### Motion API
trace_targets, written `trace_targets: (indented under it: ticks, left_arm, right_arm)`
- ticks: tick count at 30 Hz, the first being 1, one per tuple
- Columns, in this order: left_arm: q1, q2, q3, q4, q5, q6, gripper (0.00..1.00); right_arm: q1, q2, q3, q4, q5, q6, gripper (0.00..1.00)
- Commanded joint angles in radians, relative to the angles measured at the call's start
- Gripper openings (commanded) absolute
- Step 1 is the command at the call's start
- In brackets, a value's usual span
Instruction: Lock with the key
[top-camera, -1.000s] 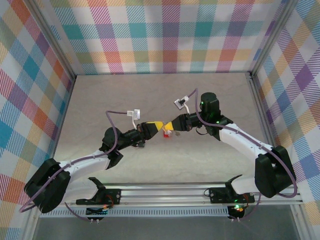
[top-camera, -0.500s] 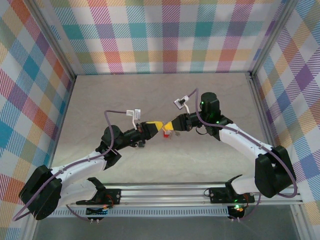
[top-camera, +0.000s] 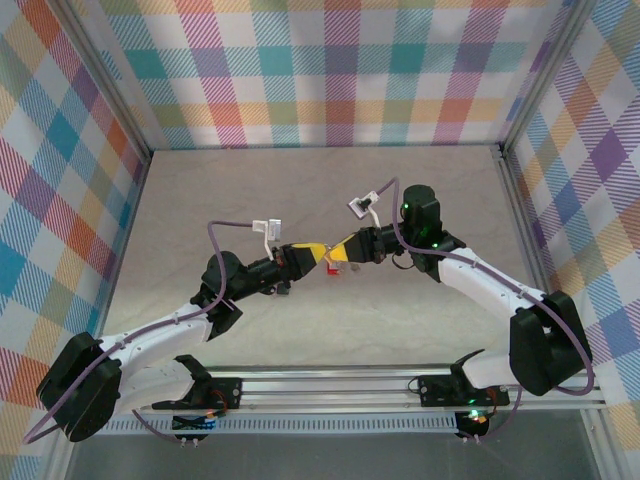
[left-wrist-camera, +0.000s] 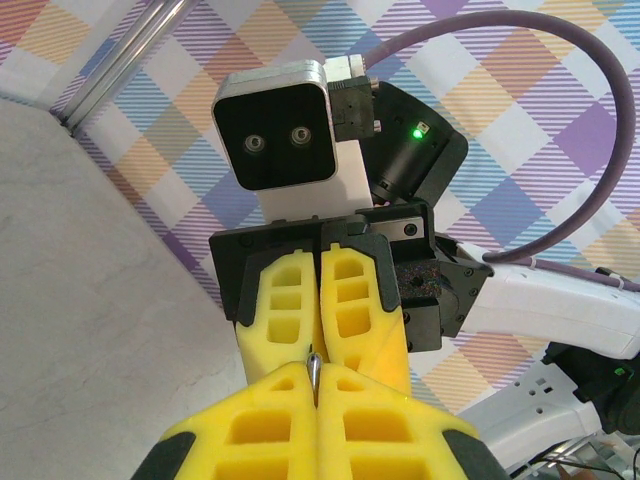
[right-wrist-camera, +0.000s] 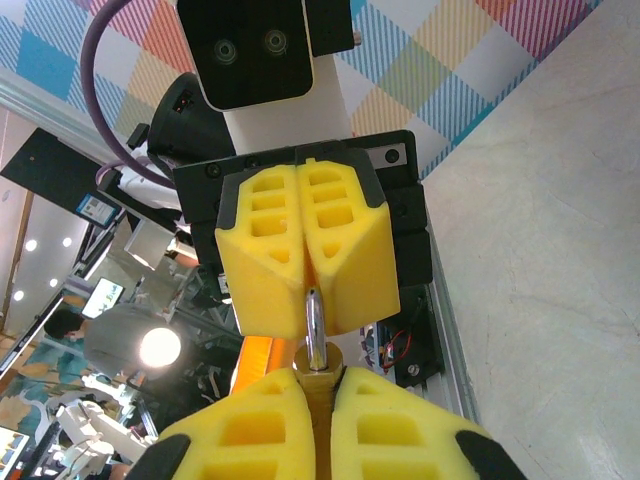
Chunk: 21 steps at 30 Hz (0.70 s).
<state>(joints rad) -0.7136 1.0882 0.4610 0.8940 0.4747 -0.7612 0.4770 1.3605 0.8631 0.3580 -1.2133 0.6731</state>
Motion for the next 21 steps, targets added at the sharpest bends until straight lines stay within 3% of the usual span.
trace_targets:
  ticks: [1,14,21]
  left_arm:
    - [-0.071,-0.032,-0.031,0.01,0.199,0.026,0.0]
    - [-0.033,-0.091,-0.056,-0.029,0.167,0.029,0.0]
    - [-0.008,-0.126,-0.067,-0.071,0.138,0.038,0.0]
  right_arm:
    - [-0.04,0.015,0.011,0.094,0.17,-0.001,0.09]
    - [-0.04,0.017,0.004,0.091,0.159,-0.001,0.23]
    - [-0.04,0.007,0.002,0.062,0.178,-0.021,0.43]
